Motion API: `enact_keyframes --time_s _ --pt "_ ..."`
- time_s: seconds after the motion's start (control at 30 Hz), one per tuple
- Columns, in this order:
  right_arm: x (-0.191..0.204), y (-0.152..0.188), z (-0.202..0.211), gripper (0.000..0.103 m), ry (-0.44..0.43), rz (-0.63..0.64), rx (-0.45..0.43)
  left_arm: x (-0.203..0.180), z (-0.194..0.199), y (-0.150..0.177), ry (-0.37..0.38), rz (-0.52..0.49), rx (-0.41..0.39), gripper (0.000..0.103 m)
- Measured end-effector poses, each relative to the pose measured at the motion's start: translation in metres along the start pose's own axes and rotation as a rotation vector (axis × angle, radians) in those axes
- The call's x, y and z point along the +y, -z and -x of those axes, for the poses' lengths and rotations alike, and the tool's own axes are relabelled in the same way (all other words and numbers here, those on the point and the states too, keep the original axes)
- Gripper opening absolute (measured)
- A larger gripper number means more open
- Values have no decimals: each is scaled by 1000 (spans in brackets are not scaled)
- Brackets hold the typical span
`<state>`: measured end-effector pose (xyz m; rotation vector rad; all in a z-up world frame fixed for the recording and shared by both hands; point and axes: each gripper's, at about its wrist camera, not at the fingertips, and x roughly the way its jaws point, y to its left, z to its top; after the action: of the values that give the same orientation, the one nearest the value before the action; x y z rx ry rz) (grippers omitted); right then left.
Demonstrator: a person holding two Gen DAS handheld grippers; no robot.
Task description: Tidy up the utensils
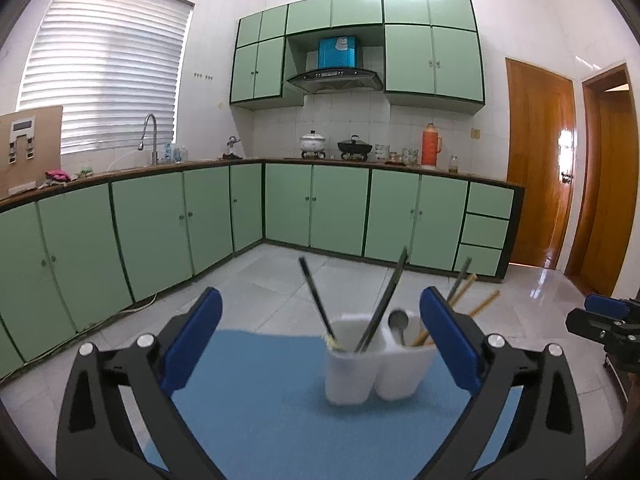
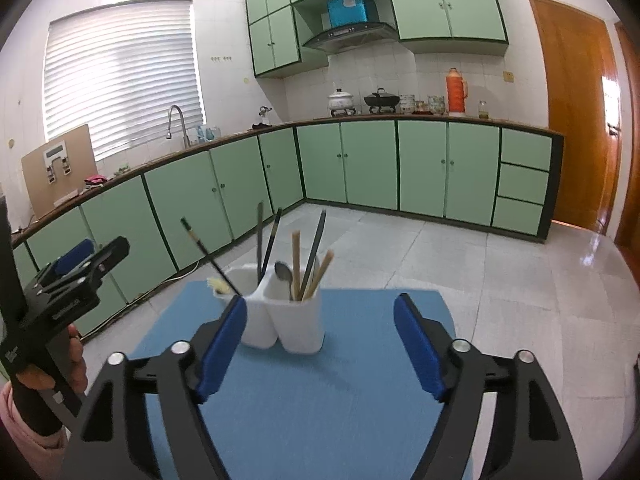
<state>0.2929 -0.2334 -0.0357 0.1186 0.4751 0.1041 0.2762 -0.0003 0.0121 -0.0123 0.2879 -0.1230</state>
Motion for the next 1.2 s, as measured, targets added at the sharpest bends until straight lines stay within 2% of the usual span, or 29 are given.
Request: enact_keyframes --time_s 0.23,0.3,0.6,0.77,1.2 --pt "16 32 24 90 7 -1 25 9 35 26 7 37 79 98" --pt "21 41 31 97 2 5 28 10 42 33 8 45 98 98" --pt "36 68 54 97 -6 15 21 6 72 56 -6 17 139 98" --pt "44 75 67 97 0 10 6 -2 94 65 -11 -24 131 98" --pt "56 70 107 97 -10 35 -61 -12 141 51 7 -18 76 98"
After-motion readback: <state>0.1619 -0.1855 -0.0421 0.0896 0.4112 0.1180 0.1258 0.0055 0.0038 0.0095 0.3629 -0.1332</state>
